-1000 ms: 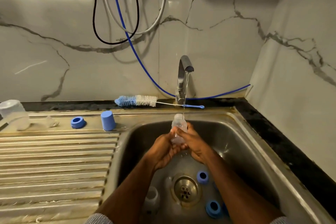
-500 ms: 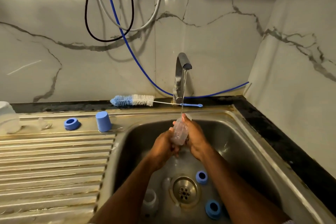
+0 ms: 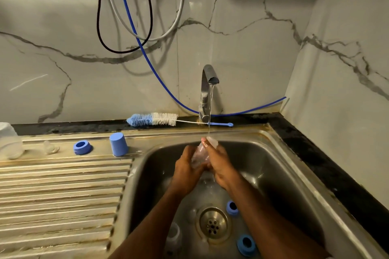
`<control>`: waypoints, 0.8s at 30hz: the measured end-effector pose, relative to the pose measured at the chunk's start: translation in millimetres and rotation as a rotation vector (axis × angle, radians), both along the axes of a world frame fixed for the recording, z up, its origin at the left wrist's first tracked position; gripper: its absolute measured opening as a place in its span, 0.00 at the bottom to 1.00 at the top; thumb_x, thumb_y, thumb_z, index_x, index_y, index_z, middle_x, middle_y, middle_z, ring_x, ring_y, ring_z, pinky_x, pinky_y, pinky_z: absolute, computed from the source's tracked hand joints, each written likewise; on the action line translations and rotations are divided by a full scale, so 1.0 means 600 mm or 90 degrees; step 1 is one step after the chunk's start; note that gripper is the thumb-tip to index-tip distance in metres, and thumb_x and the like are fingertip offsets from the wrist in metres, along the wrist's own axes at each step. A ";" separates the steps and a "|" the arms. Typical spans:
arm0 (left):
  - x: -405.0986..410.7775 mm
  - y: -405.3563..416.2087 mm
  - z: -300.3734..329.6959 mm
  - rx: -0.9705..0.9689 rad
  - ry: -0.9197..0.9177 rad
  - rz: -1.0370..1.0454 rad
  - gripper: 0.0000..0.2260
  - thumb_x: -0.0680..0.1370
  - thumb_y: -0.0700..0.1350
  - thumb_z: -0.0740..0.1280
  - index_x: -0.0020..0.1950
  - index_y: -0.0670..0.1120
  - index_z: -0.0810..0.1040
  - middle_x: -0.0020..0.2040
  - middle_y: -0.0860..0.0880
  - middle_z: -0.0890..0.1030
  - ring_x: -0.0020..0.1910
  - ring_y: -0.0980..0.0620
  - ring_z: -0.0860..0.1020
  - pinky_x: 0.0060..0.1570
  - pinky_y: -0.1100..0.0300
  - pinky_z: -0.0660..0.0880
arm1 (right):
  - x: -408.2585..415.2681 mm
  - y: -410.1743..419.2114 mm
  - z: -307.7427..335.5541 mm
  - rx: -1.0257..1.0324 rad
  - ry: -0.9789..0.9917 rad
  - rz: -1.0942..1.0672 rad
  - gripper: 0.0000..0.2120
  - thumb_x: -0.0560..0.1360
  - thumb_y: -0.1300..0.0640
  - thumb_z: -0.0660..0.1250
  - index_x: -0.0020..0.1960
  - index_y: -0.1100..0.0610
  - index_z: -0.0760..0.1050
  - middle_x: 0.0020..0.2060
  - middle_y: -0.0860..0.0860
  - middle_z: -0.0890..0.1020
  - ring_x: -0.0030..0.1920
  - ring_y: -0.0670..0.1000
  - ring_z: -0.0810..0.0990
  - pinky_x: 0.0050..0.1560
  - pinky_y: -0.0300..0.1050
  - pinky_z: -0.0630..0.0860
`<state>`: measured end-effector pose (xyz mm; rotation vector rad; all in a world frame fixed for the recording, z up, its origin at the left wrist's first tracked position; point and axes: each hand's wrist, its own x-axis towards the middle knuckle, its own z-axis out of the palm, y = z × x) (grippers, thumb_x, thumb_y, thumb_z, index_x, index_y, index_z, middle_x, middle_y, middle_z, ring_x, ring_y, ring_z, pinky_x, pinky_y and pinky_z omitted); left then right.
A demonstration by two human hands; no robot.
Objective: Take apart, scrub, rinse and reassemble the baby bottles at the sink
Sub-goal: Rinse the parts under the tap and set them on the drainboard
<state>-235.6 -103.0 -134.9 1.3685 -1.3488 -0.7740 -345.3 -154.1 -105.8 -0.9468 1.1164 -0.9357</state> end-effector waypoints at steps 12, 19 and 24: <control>0.001 0.012 0.034 0.302 0.603 -0.197 0.30 0.85 0.60 0.49 0.61 0.38 0.79 0.42 0.38 0.81 0.33 0.48 0.79 0.33 0.58 0.78 | -0.040 -0.006 0.009 -0.007 -0.240 0.138 0.24 0.79 0.43 0.62 0.66 0.58 0.78 0.61 0.59 0.82 0.62 0.59 0.81 0.69 0.60 0.71; -0.008 -0.001 -0.007 0.018 0.109 -0.034 0.20 0.76 0.53 0.75 0.65 0.52 0.74 0.57 0.48 0.83 0.51 0.51 0.85 0.46 0.55 0.83 | -0.029 -0.010 0.005 0.045 -0.074 -0.010 0.21 0.78 0.39 0.65 0.63 0.52 0.77 0.53 0.58 0.85 0.54 0.60 0.84 0.55 0.62 0.81; -0.024 0.005 0.021 0.187 0.433 -0.105 0.23 0.82 0.59 0.62 0.59 0.40 0.80 0.44 0.39 0.82 0.36 0.47 0.78 0.35 0.58 0.76 | -0.026 -0.016 -0.003 0.035 -0.121 0.021 0.27 0.71 0.39 0.71 0.62 0.55 0.78 0.58 0.59 0.83 0.56 0.58 0.84 0.50 0.53 0.81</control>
